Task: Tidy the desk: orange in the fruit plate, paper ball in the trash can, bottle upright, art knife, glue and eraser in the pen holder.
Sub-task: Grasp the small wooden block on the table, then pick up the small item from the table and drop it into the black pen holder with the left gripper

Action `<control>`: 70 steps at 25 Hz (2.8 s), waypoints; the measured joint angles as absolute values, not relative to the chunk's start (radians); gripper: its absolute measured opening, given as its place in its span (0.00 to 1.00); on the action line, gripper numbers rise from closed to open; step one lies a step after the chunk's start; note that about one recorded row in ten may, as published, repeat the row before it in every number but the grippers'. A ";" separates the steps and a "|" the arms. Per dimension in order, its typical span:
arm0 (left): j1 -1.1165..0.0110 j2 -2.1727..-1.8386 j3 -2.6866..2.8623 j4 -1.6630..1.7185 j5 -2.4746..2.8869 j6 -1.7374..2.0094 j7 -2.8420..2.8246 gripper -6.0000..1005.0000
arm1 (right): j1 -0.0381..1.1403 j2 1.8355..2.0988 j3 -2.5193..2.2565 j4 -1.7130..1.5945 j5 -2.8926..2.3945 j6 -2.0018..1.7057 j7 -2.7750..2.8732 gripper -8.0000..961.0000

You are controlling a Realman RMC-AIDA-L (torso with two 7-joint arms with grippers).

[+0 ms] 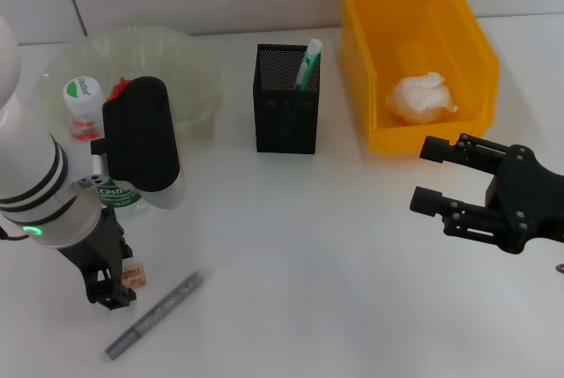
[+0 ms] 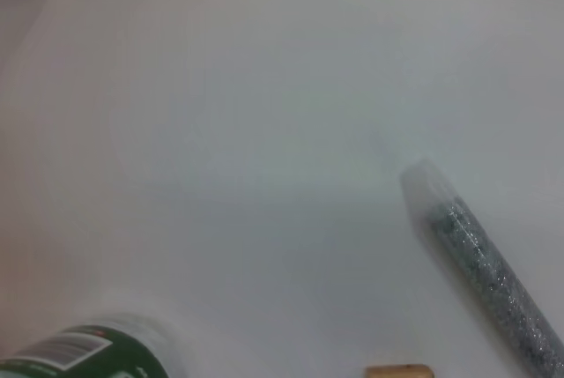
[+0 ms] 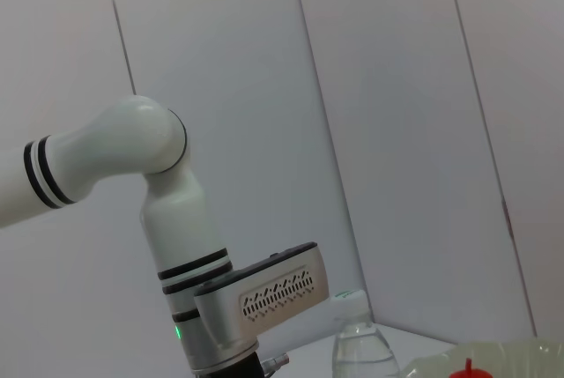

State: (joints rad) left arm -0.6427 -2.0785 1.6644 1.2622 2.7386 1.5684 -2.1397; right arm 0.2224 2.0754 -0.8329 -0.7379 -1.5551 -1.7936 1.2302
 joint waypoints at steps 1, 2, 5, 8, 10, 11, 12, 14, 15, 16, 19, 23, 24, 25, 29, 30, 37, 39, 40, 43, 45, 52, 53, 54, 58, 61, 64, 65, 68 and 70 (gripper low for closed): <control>-0.643 -2.079 1.664 1.262 2.739 1.569 -2.140 0.54 | 0.222 2.075 -0.833 -0.738 -1.555 -1.794 1.230 0.76; -0.643 -2.079 1.664 1.262 2.740 1.569 -2.140 0.54 | 0.222 2.075 -0.833 -0.738 -1.555 -1.794 1.230 0.76; -0.643 -2.079 1.664 1.262 2.742 1.570 -2.140 0.54 | 0.222 2.075 -0.833 -0.738 -1.554 -1.794 1.230 0.76; -0.643 -2.079 1.664 1.262 2.743 1.571 -2.140 0.53 | 0.222 2.075 -0.833 -0.738 -1.554 -1.794 1.230 0.76; -0.643 -2.079 1.664 1.262 2.744 1.571 -2.140 0.53 | 0.222 2.075 -0.833 -0.738 -1.554 -1.795 1.230 0.76; -0.643 -2.078 1.664 1.256 2.745 1.571 -2.141 0.53 | 0.222 2.075 -0.833 -0.738 -1.554 -1.795 1.230 0.76; -0.643 -2.078 1.664 1.256 2.745 1.571 -2.141 0.53 | 0.222 2.075 -0.833 -0.738 -1.554 -1.795 1.230 0.76; -0.643 -2.078 1.664 1.254 2.745 1.571 -2.141 0.53 | 0.222 2.075 -0.833 -0.738 -1.554 -1.795 1.230 0.76; -0.643 -2.079 1.664 1.254 2.745 1.571 -2.141 0.53 | 0.222 2.075 -0.833 -0.738 -1.554 -1.794 1.230 0.76; -0.643 -2.079 1.664 1.254 2.745 1.571 -2.141 0.53 | 0.222 2.075 -0.833 -0.738 -1.554 -1.794 1.230 0.76; -0.643 -2.079 1.665 1.253 2.746 1.567 -2.141 0.52 | 0.222 2.075 -0.833 -0.738 -1.554 -1.794 1.230 0.76; -0.645 -2.079 1.666 1.253 2.746 1.565 -2.141 0.53 | 0.224 2.075 -0.833 -0.738 -1.554 -1.793 1.230 0.76; -0.646 -2.079 1.666 1.253 2.746 1.565 -2.141 0.53 | 0.224 2.075 -0.833 -0.738 -1.554 -1.793 1.230 0.76; -0.648 -2.079 1.666 1.253 2.746 1.565 -2.141 0.52 | 0.224 2.075 -0.833 -0.738 -1.554 -1.792 1.230 0.76; -0.651 -2.079 1.666 1.252 2.745 1.565 -2.141 0.48 | 0.224 2.075 -0.832 -0.738 -1.554 -1.792 1.230 0.76; -0.652 -2.078 1.666 1.249 2.745 1.565 -2.141 0.47 | 0.224 2.075 -0.831 -0.738 -1.554 -1.792 1.230 0.76; -0.660 -2.078 1.666 1.229 2.743 1.565 -2.141 0.41 | 0.225 2.075 -0.822 -0.738 -1.555 -1.792 1.230 0.76; -0.661 -2.079 1.666 1.227 2.743 1.564 -2.141 0.41 | 0.225 2.075 -0.821 -0.738 -1.556 -1.792 1.230 0.76; -0.663 -2.079 1.666 1.226 2.743 1.564 -2.141 0.41 | 0.225 2.075 -0.821 -0.738 -1.556 -1.792 1.230 0.76; -0.663 -2.079 1.666 1.225 2.743 1.563 -2.141 0.40 | 0.226 2.075 -0.821 -0.738 -1.556 -1.792 1.230 0.76; -0.664 -2.079 1.666 1.225 2.743 1.562 -2.141 0.39 | 0.226 2.075 -0.821 -0.738 -1.557 -1.792 1.229 0.76; -0.666 -2.078 1.666 1.224 2.743 1.562 -2.141 0.38 | 0.226 2.075 -0.821 -0.738 -1.557 -1.792 1.229 0.76; -0.666 -2.079 1.666 1.223 2.743 1.561 -2.141 0.37 | 0.226 2.075 -0.821 -0.738 -1.557 -1.791 1.229 0.76; -0.666 -2.079 1.666 1.222 2.743 1.562 -2.141 0.37 | 0.226 2.075 -0.821 -0.738 -1.557 -1.791 1.229 0.76; -0.668 -2.079 1.666 1.213 2.743 1.562 -2.141 0.29 | 0.229 2.075 -0.821 -0.738 -1.556 -1.790 1.229 0.76; -0.668 -2.079 1.666 1.212 2.742 1.562 -2.141 0.27 | 0.233 2.075 -0.821 -0.738 -1.556 -1.785 1.229 0.76; -0.668 -2.079 1.666 1.212 2.743 1.563 -2.141 0.27 | 0.235 2.075 -0.821 -0.738 -1.557 -1.782 1.229 0.76; -0.668 -2.079 1.666 1.212 2.743 1.563 -2.141 0.28 | 0.235 2.075 -0.821 -0.738 -1.557 -1.782 1.229 0.76; -0.668 -2.079 1.666 1.212 2.743 1.562 -2.141 0.28 | 0.235 2.075 -0.821 -0.738 -1.558 -1.781 1.229 0.76; -0.667 -2.080 1.664 1.212 2.743 1.561 -2.141 0.28 | 0.235 2.075 -0.821 -0.738 -1.558 -1.781 1.229 0.76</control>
State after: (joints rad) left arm -0.6674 -2.0797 1.6644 1.2116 2.7430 1.5613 -2.1414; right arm 0.2355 2.0754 -0.8207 -0.7379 -1.5576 -1.7807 1.2286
